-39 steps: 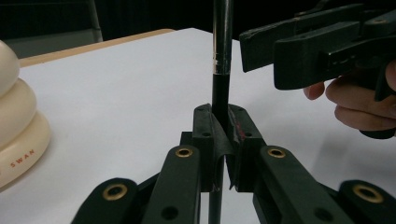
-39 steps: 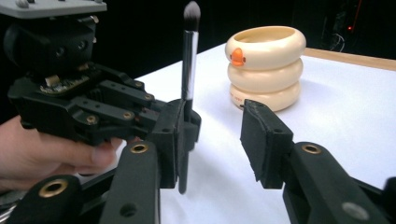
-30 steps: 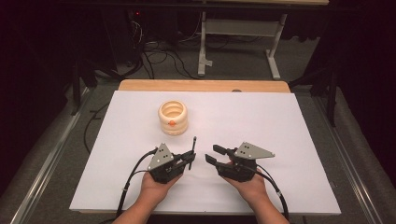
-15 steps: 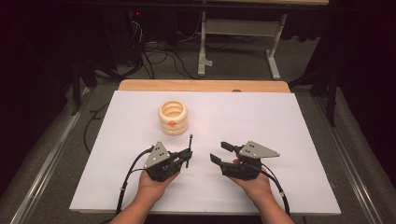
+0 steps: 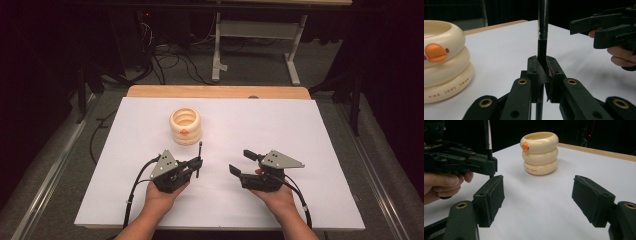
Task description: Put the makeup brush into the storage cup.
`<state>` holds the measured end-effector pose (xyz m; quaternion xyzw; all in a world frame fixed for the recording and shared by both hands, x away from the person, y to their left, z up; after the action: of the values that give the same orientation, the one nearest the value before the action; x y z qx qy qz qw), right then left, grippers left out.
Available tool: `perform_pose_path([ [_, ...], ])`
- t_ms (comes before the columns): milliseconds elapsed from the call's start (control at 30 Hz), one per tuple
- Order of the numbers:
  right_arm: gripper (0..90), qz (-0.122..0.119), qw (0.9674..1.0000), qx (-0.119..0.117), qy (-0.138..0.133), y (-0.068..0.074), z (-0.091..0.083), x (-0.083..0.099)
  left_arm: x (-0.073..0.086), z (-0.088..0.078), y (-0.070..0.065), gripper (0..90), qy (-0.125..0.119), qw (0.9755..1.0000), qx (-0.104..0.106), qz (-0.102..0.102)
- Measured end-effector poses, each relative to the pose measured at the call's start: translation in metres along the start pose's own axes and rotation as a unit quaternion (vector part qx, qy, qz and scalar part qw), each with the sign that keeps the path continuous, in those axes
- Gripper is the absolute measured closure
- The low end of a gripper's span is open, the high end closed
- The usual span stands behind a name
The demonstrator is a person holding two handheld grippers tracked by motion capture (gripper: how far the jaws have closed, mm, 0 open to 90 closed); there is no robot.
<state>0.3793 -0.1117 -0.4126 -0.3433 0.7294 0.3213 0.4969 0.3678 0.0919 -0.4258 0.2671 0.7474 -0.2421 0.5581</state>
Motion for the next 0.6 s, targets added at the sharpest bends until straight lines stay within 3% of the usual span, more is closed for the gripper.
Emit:
perform_pose_path([
  [600,19.3,0.009,0.9999,0.006,0.004,-0.007,-0.01,0.004,-0.003,-0.007,0.013,82.9,-0.007,0.9998,-0.017,-0.006],
])
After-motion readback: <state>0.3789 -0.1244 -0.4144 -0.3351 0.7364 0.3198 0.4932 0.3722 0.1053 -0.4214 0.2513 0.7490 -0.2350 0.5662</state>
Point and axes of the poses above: each handheld gripper's, and its own axes: z roughly forward along the jaws, x roughly out of its underside, y roughly to its left, the point moved 7 cm from there along z, roughly forward along the jaws, and after that the axes turned 6 degrees about -x, right-handed, at the moved point
